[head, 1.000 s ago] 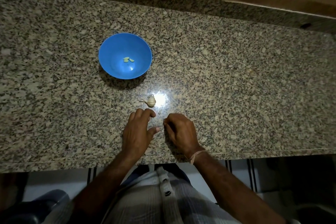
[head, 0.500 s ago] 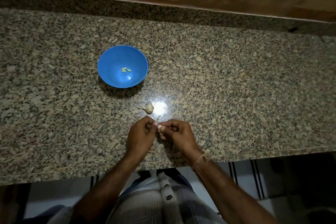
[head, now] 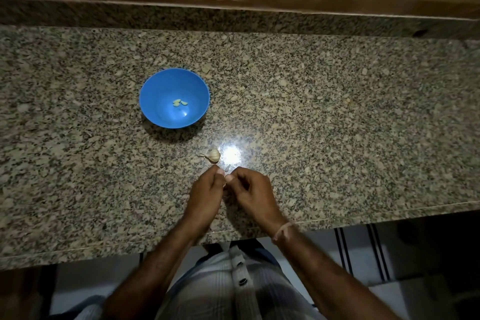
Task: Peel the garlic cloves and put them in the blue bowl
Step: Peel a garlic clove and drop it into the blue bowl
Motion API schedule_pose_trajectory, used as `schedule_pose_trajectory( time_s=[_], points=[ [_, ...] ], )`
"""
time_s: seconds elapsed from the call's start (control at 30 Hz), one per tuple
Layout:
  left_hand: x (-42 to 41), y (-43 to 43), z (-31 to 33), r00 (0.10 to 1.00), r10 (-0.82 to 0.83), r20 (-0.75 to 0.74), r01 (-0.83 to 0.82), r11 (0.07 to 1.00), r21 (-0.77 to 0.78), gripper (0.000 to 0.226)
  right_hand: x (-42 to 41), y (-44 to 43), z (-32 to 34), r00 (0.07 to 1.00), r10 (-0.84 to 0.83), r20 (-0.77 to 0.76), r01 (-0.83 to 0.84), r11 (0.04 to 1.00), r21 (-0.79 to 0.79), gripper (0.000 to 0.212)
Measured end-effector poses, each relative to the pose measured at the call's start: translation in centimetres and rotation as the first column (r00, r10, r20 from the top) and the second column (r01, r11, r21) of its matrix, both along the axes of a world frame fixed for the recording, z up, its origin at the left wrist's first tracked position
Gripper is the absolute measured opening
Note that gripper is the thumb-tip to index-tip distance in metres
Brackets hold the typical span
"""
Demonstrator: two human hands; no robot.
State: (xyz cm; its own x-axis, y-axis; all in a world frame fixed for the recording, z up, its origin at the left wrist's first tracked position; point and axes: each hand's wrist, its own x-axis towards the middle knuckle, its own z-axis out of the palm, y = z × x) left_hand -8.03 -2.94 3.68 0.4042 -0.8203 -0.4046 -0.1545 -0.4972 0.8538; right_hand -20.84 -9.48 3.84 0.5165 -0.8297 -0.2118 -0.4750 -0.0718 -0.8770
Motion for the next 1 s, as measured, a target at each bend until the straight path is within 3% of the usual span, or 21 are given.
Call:
schedule_pose_trajectory(
  time_s=[0.1, 0.17, 0.2, 0.27, 0.3, 0.33, 0.37, 0.4, 0.43, 0.47, 0.5, 0.53, 0.57, 0.63, 0.7, 0.73, 0.8, 0.87, 0.93, 1.0],
  points=[
    [0.1, -0.5, 0.9, 0.916, 0.127, -0.382, -0.074, 0.986, 0.150, 0.031, 0.1, 0.1, -0.6, 0.994, 0.063, -0.090, -0.087, 0.952, -0.294, 0.027],
    [-0.1, -0.4, 1.3, 0.911, 0.134, -0.391, -0.076, 0.984, 0.160, 0.031, 0.0, 0.1, -0.3, 0.984, 0.099, -0.147, -0.144, 0.929, -0.341, 0.030],
    [-0.2, -0.3, 1.0, 0.968, 0.074, -0.239, -0.055, 0.995, 0.087, 0.031, 0.1, 0.1, -0.2, 0.985, 0.102, -0.138, -0.136, 0.953, -0.269, 0.032],
    [-0.1, 0.3, 0.0, 0.987, -0.040, 0.154, 0.049, 0.997, -0.054, 0.027, 0.4, -0.2, 0.6, 0.999, 0.032, -0.034, -0.028, 0.993, 0.116, 0.035],
    [-0.2, 0.4, -0.1, 0.965, -0.066, 0.254, 0.086, 0.994, -0.069, 0.027, 0.7, -0.3, 1.2, 0.999, -0.030, -0.013, 0.032, 0.938, 0.346, 0.035],
    [-0.3, 0.5, -0.1, 0.962, -0.075, 0.261, 0.092, 0.994, -0.053, 0.028, 0.7, -0.4, 1.3, 0.997, -0.073, 0.001, 0.064, 0.871, 0.486, 0.035],
    [-0.4, 0.3, 0.1, 0.988, -0.048, 0.145, 0.051, 0.998, -0.023, 0.030, 0.7, -0.4, 1.3, 0.999, -0.032, -0.019, 0.037, 0.903, 0.429, 0.034],
    [-0.5, 0.2, 0.4, 0.997, 0.040, -0.062, -0.038, 0.999, 0.031, 0.032, 0.6, -0.1, 0.9, 0.997, 0.050, -0.066, -0.034, 0.974, 0.225, 0.034],
    [-0.5, 0.0, 0.8, 0.945, 0.151, -0.288, -0.109, 0.981, 0.158, 0.034, 0.4, 0.2, 0.4, 0.980, 0.120, -0.159, -0.132, 0.989, -0.067, 0.032],
    [-0.4, -0.2, 1.3, 0.846, 0.256, -0.468, -0.127, 0.949, 0.289, 0.036, 0.1, 0.4, -0.3, 0.952, 0.172, -0.253, -0.242, 0.929, -0.280, 0.030],
    [-0.3, -0.2, 1.7, 0.781, 0.309, -0.542, -0.117, 0.926, 0.359, 0.037, 0.0, 0.4, -0.5, 0.932, 0.202, -0.302, -0.312, 0.871, -0.379, 0.029],
    [-0.3, -0.1, 1.9, 0.787, 0.298, -0.540, -0.100, 0.926, 0.364, 0.039, 0.1, 0.5, -0.7, 0.929, 0.217, -0.301, -0.326, 0.864, -0.384, 0.030],
    [-0.3, 0.1, 2.0, 0.850, 0.238, -0.470, -0.100, 0.949, 0.299, 0.040, 0.1, 0.4, -0.6, 0.945, 0.223, -0.239, -0.292, 0.903, -0.314, 0.032],
    [-0.5, 0.7, 1.5, 0.987, 0.094, -0.130, -0.083, 0.993, 0.086, 0.039, 0.1, -0.4, 0.4, 0.986, 0.164, -0.026, -0.160, 0.979, 0.123, 0.038],
    [-0.5, 1.3, 0.7, 0.994, 0.005, 0.109, 0.001, 0.999, -0.054, 0.032, -0.1, -1.2, 1.3, 0.993, 0.099, 0.066, -0.119, 0.844, 0.524, 0.040],
    [-0.5, 1.4, 0.3, 0.986, -0.012, 0.164, 0.025, 0.997, -0.078, 0.030, -0.1, -1.5, 1.7, 0.993, 0.087, 0.084, -0.120, 0.780, 0.614, 0.039],
    [-0.8, 1.4, -0.1, 0.984, 0.018, 0.175, -0.002, 0.996, -0.094, 0.030, -0.2, -1.6, 1.7, 0.993, 0.065, 0.100, -0.112, 0.784, 0.611, 0.039],
    [-1.0, 1.0, 0.1, 0.988, 0.077, 0.133, -0.065, 0.994, -0.090, 0.033, -0.2, -1.4, 1.4, 0.996, 0.082, 0.037, -0.090, 0.916, 0.391, 0.041],
    [-1.0, 0.6, 0.6, 0.986, 0.087, 0.142, -0.075, 0.994, -0.084, 0.034, 0.2, -1.0, 1.4, 0.997, 0.072, -0.011, -0.067, 0.973, 0.219, 0.042],
    [-0.7, 0.5, 1.0, 0.985, 0.070, 0.156, -0.052, 0.992, -0.118, 0.032, 0.5, -0.9, 1.6, 1.000, 0.001, 0.025, -0.008, 0.965, 0.263, 0.044]
  ],
)
